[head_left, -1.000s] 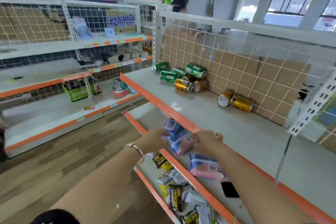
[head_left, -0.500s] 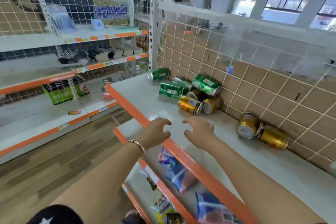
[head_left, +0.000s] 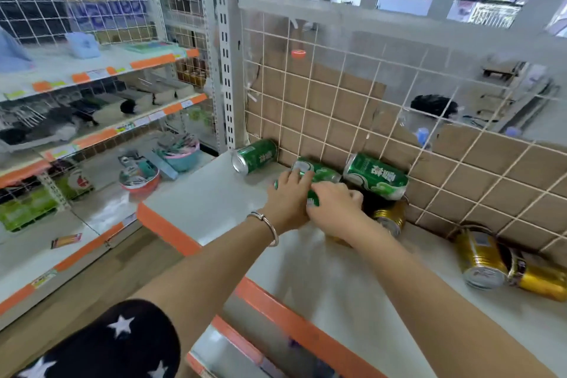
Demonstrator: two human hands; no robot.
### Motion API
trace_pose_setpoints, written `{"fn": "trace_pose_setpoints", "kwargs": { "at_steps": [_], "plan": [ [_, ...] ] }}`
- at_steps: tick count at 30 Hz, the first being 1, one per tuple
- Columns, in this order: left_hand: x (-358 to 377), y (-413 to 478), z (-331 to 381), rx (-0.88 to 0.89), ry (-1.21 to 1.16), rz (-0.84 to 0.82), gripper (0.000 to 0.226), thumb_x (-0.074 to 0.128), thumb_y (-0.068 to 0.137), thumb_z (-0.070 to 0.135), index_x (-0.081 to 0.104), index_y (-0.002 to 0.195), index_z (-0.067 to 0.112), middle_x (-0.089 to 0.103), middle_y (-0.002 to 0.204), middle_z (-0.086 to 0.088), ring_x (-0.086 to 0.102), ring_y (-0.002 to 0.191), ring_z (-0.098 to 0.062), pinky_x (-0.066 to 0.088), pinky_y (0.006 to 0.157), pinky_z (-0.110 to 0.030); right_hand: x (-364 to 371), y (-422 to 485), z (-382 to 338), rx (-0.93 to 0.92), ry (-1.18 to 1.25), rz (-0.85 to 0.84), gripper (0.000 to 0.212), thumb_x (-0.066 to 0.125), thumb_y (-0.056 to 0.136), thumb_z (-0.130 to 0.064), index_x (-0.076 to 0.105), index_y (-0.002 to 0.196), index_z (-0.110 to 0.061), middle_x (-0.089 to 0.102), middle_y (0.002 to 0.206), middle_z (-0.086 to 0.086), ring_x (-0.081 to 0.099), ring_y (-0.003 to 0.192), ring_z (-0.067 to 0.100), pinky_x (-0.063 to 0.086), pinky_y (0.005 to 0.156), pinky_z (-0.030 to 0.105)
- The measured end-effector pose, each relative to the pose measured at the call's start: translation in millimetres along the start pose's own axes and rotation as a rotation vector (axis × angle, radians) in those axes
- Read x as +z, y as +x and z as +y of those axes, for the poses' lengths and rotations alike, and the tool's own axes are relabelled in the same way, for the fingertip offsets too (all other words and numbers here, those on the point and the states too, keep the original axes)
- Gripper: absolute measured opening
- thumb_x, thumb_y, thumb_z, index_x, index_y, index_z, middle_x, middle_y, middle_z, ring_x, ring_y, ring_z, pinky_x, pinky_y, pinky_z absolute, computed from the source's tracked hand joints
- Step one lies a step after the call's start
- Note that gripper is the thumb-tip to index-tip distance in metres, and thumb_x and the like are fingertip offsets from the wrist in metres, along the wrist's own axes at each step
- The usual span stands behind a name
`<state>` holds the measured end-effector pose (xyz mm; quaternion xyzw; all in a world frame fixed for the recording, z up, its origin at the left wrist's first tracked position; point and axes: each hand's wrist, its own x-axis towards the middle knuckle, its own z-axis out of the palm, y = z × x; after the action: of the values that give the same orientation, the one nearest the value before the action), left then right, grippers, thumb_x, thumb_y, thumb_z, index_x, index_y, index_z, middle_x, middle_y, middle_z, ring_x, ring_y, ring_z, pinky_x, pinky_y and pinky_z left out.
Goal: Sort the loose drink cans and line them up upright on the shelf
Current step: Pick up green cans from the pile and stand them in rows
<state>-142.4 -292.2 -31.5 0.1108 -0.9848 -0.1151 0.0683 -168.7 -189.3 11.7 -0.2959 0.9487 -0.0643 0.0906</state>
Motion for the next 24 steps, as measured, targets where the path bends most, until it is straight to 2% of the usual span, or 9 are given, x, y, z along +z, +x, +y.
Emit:
{"fn": "trace_pose_setpoints", "kwargs": {
  "at_steps": [3, 5, 7, 10, 12, 14, 16, 18, 24],
  "plan": [
    [7.4, 15.7, -17.8, 0.027, 0.045, -0.041, 0.072, 0.059, 0.083, 0.03, 0.023, 0.144, 0.016, 0.034, 0.146, -0.005, 0.027, 0.136, -0.024, 0.024, 0.108, -0.05, -4.8, 16.3, -7.4, 0.04, -0.025, -0.021, 0.041, 0.042, 0.094, -0.027, 0.044, 0.134, -0.021, 0.043, 0.14, 0.002, 0.033, 0.132, 0.025, 0.025, 0.103, 0.042],
    [11.7, 22.0, -32.8, 0.06, 0.089, -0.048, 0.068, 0.063, 0.079, 0.038, 0.034, 0.137, 0.015, 0.041, 0.137, -0.004, 0.034, 0.128, -0.024, 0.037, 0.097, -0.04, -7.0, 27.6, -7.0, 0.077, -0.02, -0.038, 0.046, 0.042, 0.094, -0.024, 0.039, 0.14, -0.021, 0.039, 0.145, 0.004, 0.031, 0.134, 0.027, 0.026, 0.105, 0.042],
    [11.2, 24.1, -42.0, 0.059, 0.098, -0.049, 0.067, 0.066, 0.075, 0.045, 0.041, 0.128, 0.013, 0.046, 0.128, -0.005, 0.039, 0.122, -0.024, 0.041, 0.086, -0.035, -7.1, 40.5, -6.9, 0.099, -0.006, -0.057, 0.05, 0.043, 0.093, -0.021, 0.037, 0.142, -0.017, 0.038, 0.146, 0.007, 0.031, 0.133, 0.031, 0.03, 0.104, 0.042],
    [2.8, 22.8, -54.0, -0.108, 0.006, -0.148, 0.057, 0.062, 0.074, 0.059, 0.052, 0.109, 0.016, 0.056, 0.113, -0.005, 0.052, 0.109, -0.024, 0.04, 0.078, -0.03, -3.2, 61.5, -11.0, 0.103, -0.009, -0.104, 0.054, 0.043, 0.091, -0.019, 0.033, 0.144, -0.012, 0.037, 0.144, 0.013, 0.031, 0.132, 0.035, 0.032, 0.104, 0.043],
    [0.8, 20.5, -67.8, -0.276, -0.16, -0.202, 0.045, 0.061, 0.07, 0.062, 0.054, 0.092, 0.023, 0.06, 0.095, -0.001, 0.059, 0.09, -0.021, 0.04, 0.064, -0.025, 0.6, 76.4, -15.1, 0.114, -0.051, -0.128, 0.055, 0.043, 0.091, -0.017, 0.03, 0.144, -0.009, 0.036, 0.142, 0.016, 0.032, 0.131, 0.035, 0.032, 0.105, 0.043],
    [1.4, 18.0, -78.7, -0.367, -0.253, -0.205, 0.05, 0.061, 0.068, 0.064, 0.055, 0.094, 0.023, 0.059, 0.088, 0.001, 0.057, 0.078, -0.019, 0.036, 0.052, -0.023, 6.2, 92.1, -19.1, 0.143, -0.104, -0.134, 0.057, 0.044, 0.092, -0.018, 0.026, 0.145, -0.009, 0.031, 0.146, 0.016, 0.029, 0.133, 0.034, 0.029, 0.108, 0.043],
    [3.7, 16.0, -81.0, -0.386, -0.253, -0.188, 0.059, 0.061, 0.067, 0.066, 0.054, 0.103, 0.02, 0.057, 0.094, -0.001, 0.056, 0.081, -0.019, 0.037, 0.054, -0.024, 13.6, 106.5, -21.7, 0.168, -0.174, -0.111, 0.064, 0.048, 0.092, -0.022, 0.018, 0.148, -0.01, 0.024, 0.151, 0.016, 0.025, 0.137, 0.034, 0.021, 0.113, 0.045],
    [7.1, 15.9, -79.5, -0.391, -0.25, -0.162, 0.064, 0.061, 0.067, 0.065, 0.05, 0.11, 0.018, 0.057, 0.103, -0.004, 0.058, 0.092, -0.023, 0.043, 0.065, -0.027, 20.1, 117.7, -21.0, 0.165, -0.226, -0.076, 0.073, 0.052, 0.09, -0.023, 0.012, 0.15, -0.011, 0.025, 0.151, 0.018, 0.025, 0.137, 0.035, 0.017, 0.116, 0.047],
    [10.8, 16.4, -83.3, -0.426, -0.357, -0.156, 0.065, 0.061, 0.068, 0.062, 0.048, 0.115, 0.018, 0.056, 0.109, -0.006, 0.059, 0.096, -0.024, 0.045, 0.07, -0.029, 25.8, 130.8, -33.5, 0.179, -0.324, 0.018, 0.07, 0.053, 0.09, -0.016, 0.016, 0.147, -0.003, 0.031, 0.145, 0.022, 0.034, 0.129, 0.036, 0.04, 0.101, 0.045]
  ]
}}
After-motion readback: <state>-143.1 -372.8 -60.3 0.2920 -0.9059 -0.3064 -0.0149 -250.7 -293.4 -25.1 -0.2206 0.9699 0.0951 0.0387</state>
